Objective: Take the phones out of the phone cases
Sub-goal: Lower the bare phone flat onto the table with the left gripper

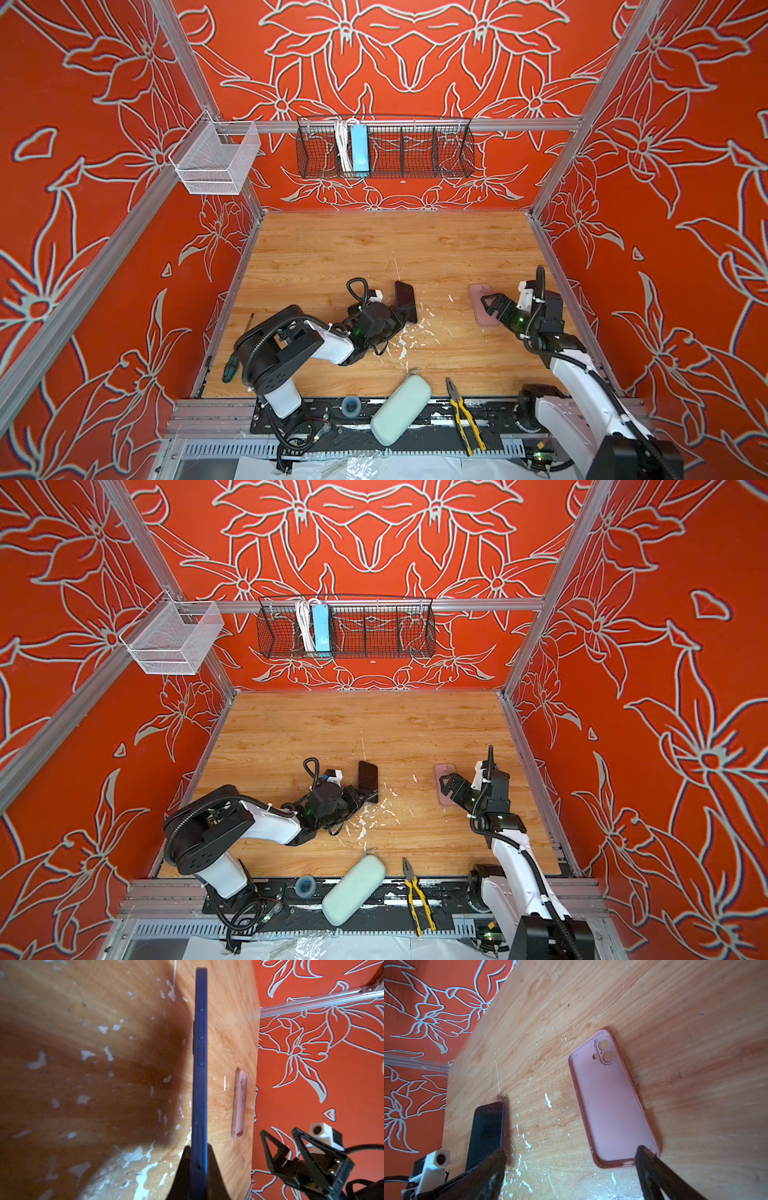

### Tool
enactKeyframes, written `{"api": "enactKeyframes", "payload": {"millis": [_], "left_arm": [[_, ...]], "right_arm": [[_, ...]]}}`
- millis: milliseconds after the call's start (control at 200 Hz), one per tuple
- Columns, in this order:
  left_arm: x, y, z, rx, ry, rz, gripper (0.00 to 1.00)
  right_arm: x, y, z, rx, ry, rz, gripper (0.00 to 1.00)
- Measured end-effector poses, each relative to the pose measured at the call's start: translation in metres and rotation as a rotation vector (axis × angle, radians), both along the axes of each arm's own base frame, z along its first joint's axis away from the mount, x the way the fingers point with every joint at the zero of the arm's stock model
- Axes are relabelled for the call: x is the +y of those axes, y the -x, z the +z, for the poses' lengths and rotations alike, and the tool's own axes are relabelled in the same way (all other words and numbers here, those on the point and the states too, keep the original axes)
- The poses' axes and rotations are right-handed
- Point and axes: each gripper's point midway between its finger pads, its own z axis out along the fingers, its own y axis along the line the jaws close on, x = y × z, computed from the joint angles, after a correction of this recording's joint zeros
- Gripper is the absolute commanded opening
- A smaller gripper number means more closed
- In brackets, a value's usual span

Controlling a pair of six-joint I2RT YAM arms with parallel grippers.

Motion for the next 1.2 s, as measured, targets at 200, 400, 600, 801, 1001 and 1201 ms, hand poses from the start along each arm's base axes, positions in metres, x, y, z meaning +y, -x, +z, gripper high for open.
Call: {"api": "enactKeyframes", "payload": {"millis": [200, 400, 600, 801, 1001, 1201], "left_arm": [[0.0, -0.001, 0.001, -0.012, 0.006, 0.016, 0.09], [-0.001, -0.004, 0.004, -0.015, 0.032, 0.036, 0.23], [-0.001, -0.004, -0.003, 0.002, 0.038, 0.047, 0.3], [0.001, -0.002, -0.006, 0.01, 0.041, 0.053, 0.35], [0.004, 0.0, -0.011, 0.033, 0.026, 0.059, 0.43], [0.006, 0.002, -0.016, 0.056, 0.015, 0.065, 0.51]], "right_arm": [[0.0, 0.0, 0.0, 0.0, 0.0, 0.0, 0.98], [0.0, 0.0, -0.003, 0.01, -0.002, -0.001, 0.98], [0.0, 0.001, -0.004, 0.012, -0.002, -0.001, 0.98], [0.0, 0.002, -0.007, 0.019, -0.003, -0.001, 0.98], [0.0, 0.003, -0.008, 0.021, -0.004, -0.002, 0.98], [0.0, 0.003, -0.008, 0.022, -0.004, -0.002, 0.98]]}}
